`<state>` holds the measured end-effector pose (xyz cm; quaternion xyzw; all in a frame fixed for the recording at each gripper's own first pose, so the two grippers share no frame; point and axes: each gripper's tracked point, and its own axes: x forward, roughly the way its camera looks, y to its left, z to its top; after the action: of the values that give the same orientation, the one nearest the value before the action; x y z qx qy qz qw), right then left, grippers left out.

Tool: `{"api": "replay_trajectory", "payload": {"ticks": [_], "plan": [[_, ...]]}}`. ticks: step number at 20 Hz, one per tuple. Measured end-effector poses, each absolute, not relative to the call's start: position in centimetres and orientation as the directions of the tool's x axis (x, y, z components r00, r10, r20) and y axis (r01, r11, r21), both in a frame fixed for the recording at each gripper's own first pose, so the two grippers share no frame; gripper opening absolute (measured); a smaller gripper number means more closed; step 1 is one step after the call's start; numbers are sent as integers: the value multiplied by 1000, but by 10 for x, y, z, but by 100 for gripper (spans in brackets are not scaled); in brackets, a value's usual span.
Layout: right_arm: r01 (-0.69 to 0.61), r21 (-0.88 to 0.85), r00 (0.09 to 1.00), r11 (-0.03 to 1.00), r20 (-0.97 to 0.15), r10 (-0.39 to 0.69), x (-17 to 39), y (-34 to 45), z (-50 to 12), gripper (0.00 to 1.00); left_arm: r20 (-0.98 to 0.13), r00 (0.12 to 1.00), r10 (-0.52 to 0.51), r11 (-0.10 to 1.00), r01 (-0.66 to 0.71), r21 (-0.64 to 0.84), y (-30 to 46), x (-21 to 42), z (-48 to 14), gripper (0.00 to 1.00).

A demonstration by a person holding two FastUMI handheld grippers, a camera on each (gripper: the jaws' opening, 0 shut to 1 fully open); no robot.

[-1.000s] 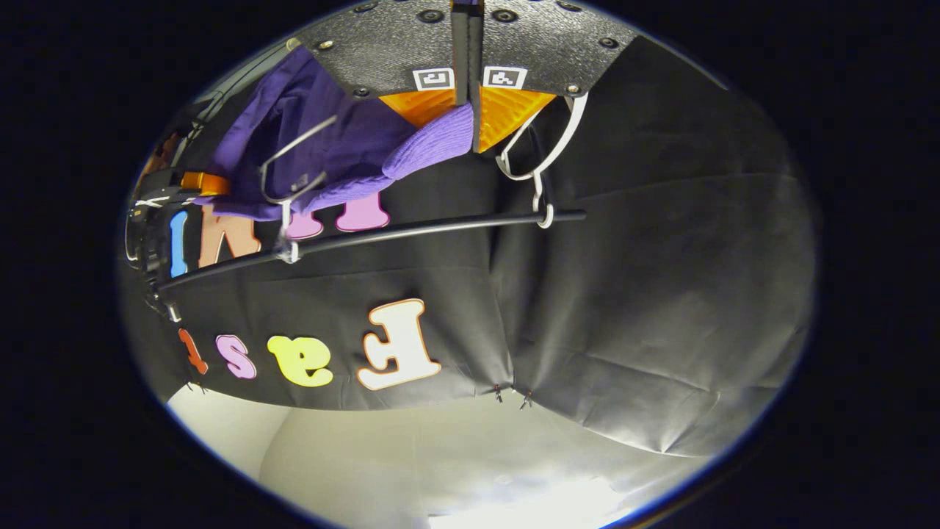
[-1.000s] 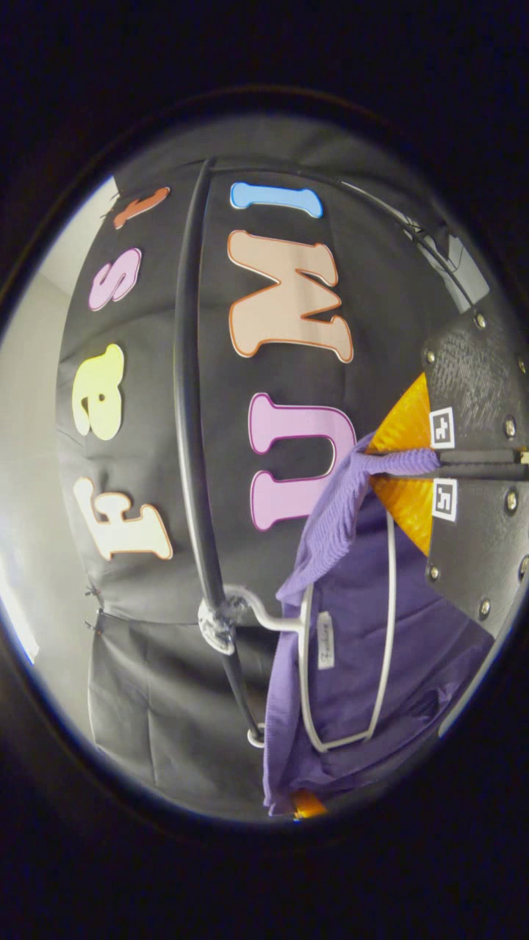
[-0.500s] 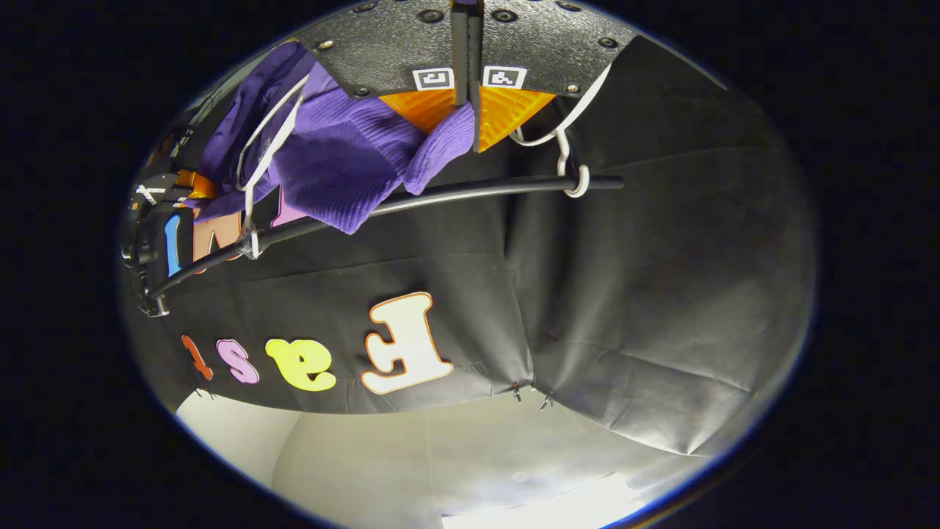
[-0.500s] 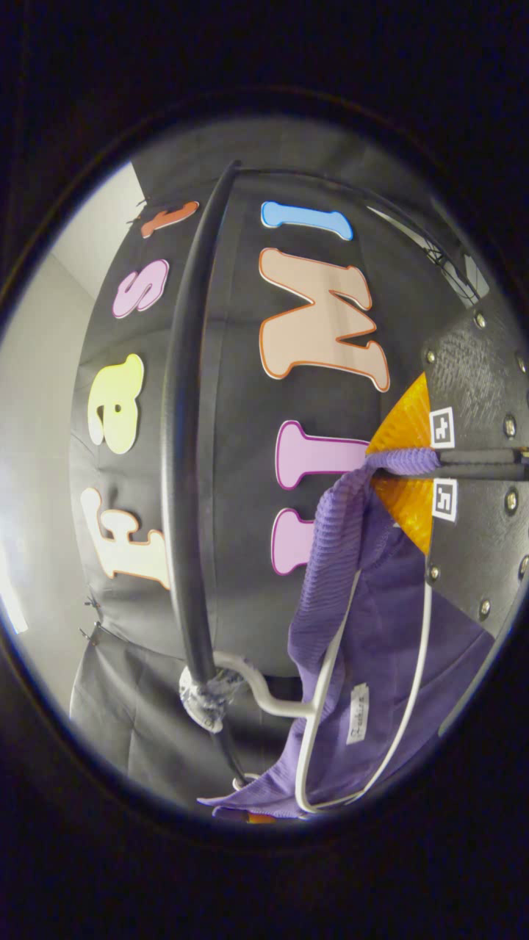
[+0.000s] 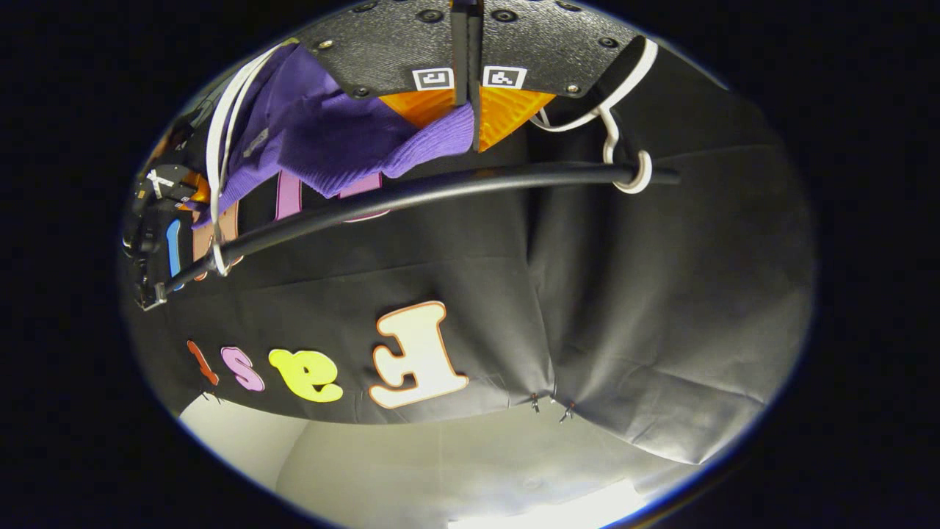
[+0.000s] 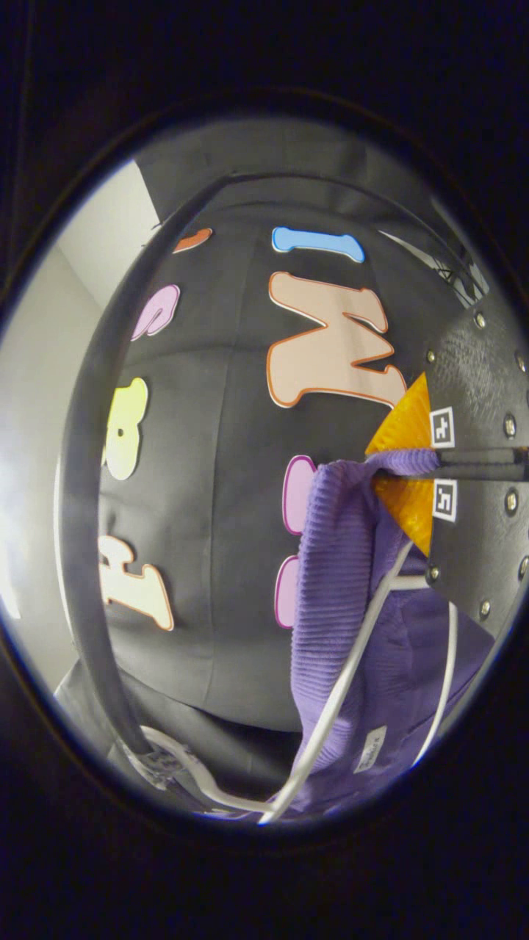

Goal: Grasp the clothes on the hanger with both hands and then place them into the laundry hamper below.

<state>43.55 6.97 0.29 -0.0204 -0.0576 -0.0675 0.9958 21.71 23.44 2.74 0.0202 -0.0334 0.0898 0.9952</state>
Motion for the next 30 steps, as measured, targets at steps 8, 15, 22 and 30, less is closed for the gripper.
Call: {"api": "replay_trajectory", "payload": {"ticks": [8, 15, 22, 30], "plan": [[122, 5, 992, 992, -6, -122, 457, 69, -66, 1, -27, 994, 110, 993, -111, -49, 215, 229, -28, 0], [81, 30, 994, 996, -82, -78, 459, 83, -93, 1, -92, 990, 110, 982, -123, -140, 227, 233, -51, 0], [37, 61, 972, 997, -232, -21, 433, 96, -161, 1, -165, 979, 122, 977, -148, -155, 233, 213, -110, 0], [-54, 53, 924, 997, -375, 70, 327, 118, -226, 1, -314, 932, 179, 961, -234, -147, 232, 136, -187, 1]]}}
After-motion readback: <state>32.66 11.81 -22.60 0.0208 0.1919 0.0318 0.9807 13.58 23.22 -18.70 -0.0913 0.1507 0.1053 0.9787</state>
